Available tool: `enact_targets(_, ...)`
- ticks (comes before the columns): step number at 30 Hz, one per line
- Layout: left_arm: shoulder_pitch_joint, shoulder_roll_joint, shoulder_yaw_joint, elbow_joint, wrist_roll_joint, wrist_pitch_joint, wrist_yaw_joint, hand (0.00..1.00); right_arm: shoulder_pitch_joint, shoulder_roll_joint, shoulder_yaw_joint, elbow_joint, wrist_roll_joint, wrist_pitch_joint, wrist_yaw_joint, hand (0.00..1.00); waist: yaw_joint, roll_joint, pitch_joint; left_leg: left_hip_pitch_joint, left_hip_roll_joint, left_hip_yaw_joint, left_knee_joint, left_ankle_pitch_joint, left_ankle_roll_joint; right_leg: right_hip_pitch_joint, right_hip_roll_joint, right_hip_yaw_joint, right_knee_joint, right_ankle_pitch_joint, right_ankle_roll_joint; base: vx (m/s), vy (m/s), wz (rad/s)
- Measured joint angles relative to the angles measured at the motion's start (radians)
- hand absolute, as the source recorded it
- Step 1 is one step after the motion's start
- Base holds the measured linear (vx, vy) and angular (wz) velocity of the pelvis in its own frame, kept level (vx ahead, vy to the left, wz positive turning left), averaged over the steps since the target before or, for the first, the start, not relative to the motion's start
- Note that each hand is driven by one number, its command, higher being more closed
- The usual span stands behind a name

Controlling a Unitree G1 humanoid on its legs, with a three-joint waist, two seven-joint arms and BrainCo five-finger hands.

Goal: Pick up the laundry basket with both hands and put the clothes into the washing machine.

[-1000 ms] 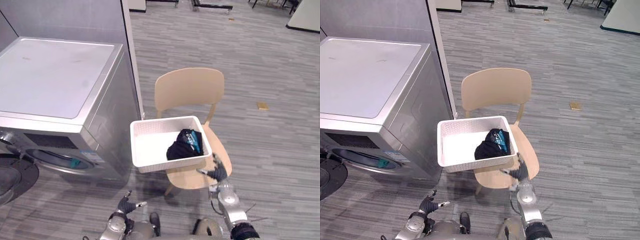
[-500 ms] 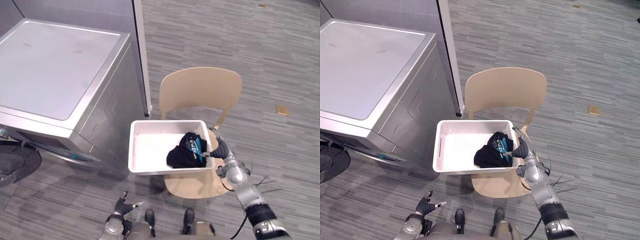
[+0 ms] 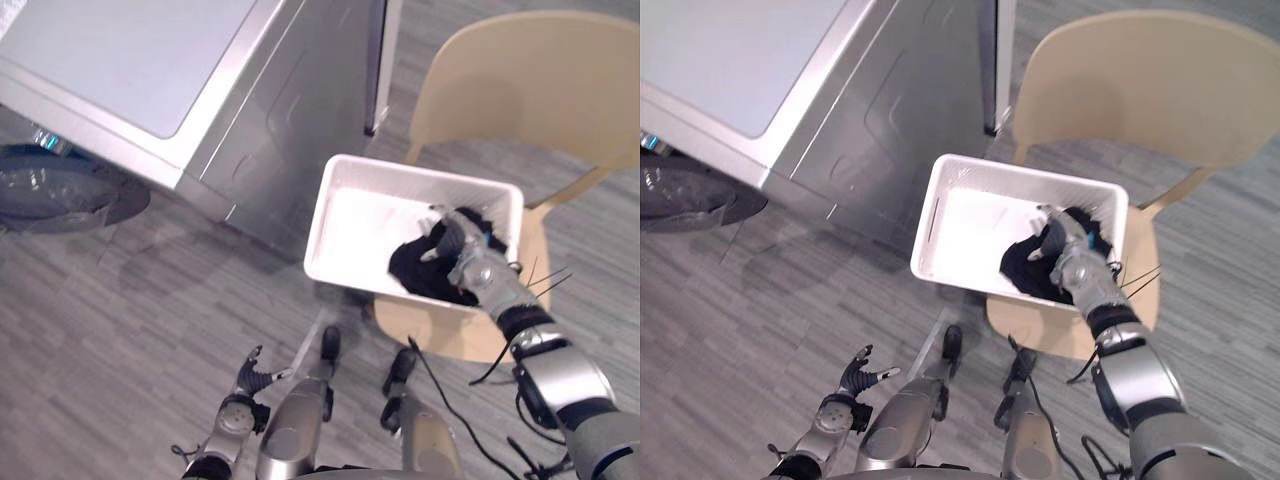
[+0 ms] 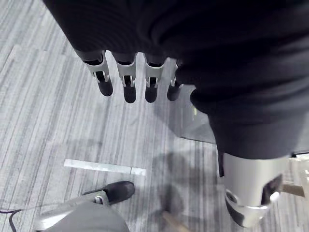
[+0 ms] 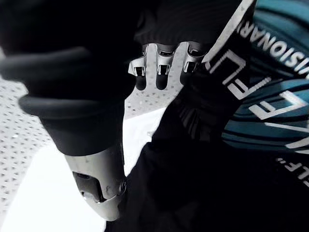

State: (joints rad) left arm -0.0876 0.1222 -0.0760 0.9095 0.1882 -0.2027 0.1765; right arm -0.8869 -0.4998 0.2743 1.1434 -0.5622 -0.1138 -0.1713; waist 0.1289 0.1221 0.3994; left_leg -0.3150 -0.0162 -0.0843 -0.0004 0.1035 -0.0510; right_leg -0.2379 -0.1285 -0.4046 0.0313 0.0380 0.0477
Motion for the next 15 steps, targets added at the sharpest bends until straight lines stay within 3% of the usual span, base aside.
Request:
enact_targets(6,-0.033,-0.006,-0.045,-0.058,-0.062,-0.008,0.0,0.0,-0.121,-0.116,0.019,0.112,-0.02,0.05,-0.003,0.0,0.015,0.068,0.035,-0.052,-0.002,-0.053,-0.08,0.072,-0.007,-0.079,-0.004,-0.005,0.003,0.004,0.0,-0.13,0.021,0.09)
enact_targets(7,-0.042,-0.011,-0.05,-0.058,-0.072,-0.007,0.0,0.0,-0.138,-0.124,0.02,0.132,-0.03,0.054,0.0,1.0,0.02,0.081,0.04,-0.057,0.002,-0.057,-0.091,0.072,-0.007,-0.09,0.001,-0.004,0.003,0.007,-0.001,-0.12,0.002,-0.01)
enact_targets(15,-0.071,-0.019,-0.09,-0.096,-0.091,-0.006,-0.001,0.0,-0.204,-0.141,0.042,0.173,-0.069,0.092,0.042,1.0,0.032,0.089,0.043,-0.09,0.003,-0.096,-0.091,0.076,-0.001,-0.13,-0.004,-0.023,0.055,0.004,0.007,-0.06,-0.008,0.11)
